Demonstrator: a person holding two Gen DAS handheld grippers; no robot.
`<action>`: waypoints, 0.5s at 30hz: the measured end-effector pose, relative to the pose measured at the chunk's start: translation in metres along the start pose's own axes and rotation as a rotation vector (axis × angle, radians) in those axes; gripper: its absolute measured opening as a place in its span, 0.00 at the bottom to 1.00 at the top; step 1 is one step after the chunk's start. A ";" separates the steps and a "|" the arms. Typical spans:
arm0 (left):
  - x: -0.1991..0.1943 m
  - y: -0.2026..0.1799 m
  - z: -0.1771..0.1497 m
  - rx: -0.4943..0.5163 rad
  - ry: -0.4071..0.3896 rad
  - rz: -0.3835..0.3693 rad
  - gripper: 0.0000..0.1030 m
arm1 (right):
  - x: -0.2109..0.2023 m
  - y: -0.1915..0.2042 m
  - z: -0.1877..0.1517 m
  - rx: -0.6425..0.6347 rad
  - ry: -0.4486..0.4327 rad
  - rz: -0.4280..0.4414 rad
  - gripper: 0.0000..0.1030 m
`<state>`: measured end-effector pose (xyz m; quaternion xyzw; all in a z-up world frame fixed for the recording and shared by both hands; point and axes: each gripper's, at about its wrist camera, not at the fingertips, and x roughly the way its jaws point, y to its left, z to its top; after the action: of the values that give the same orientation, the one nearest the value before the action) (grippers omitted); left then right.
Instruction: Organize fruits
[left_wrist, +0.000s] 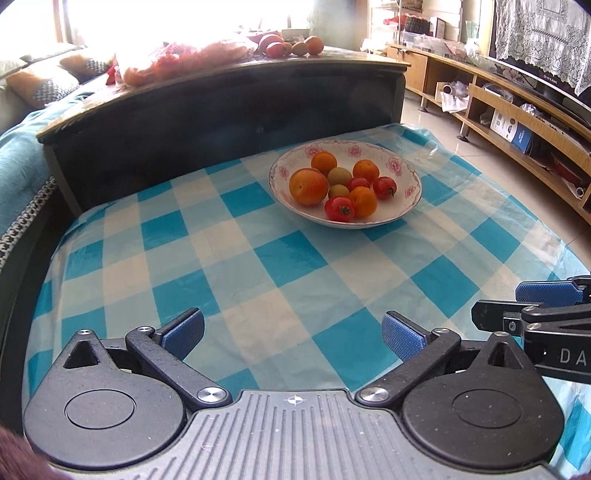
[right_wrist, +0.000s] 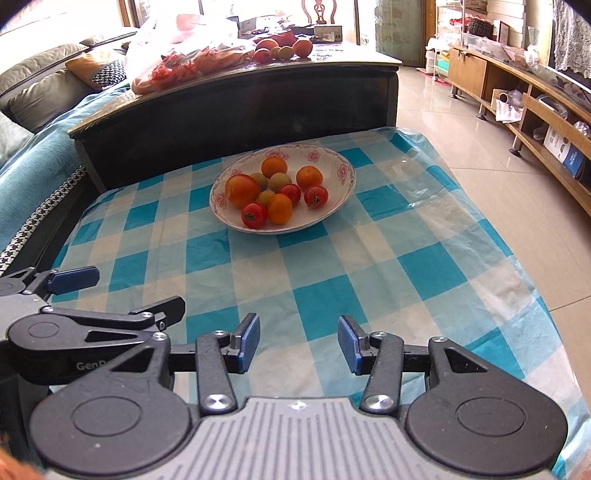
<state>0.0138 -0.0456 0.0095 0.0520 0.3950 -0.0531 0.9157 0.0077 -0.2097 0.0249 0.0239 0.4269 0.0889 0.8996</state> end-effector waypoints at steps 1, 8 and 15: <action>-0.001 0.000 0.000 -0.001 0.000 0.000 1.00 | 0.000 0.000 -0.002 0.001 0.005 0.000 0.48; -0.009 -0.001 -0.005 -0.008 -0.001 -0.022 1.00 | -0.006 0.003 -0.010 0.007 0.015 -0.004 0.49; -0.014 -0.002 -0.009 -0.008 -0.002 -0.019 1.00 | -0.011 0.003 -0.015 0.018 0.014 -0.006 0.50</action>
<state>-0.0024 -0.0457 0.0132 0.0446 0.3946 -0.0601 0.9158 -0.0109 -0.2088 0.0241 0.0300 0.4340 0.0823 0.8967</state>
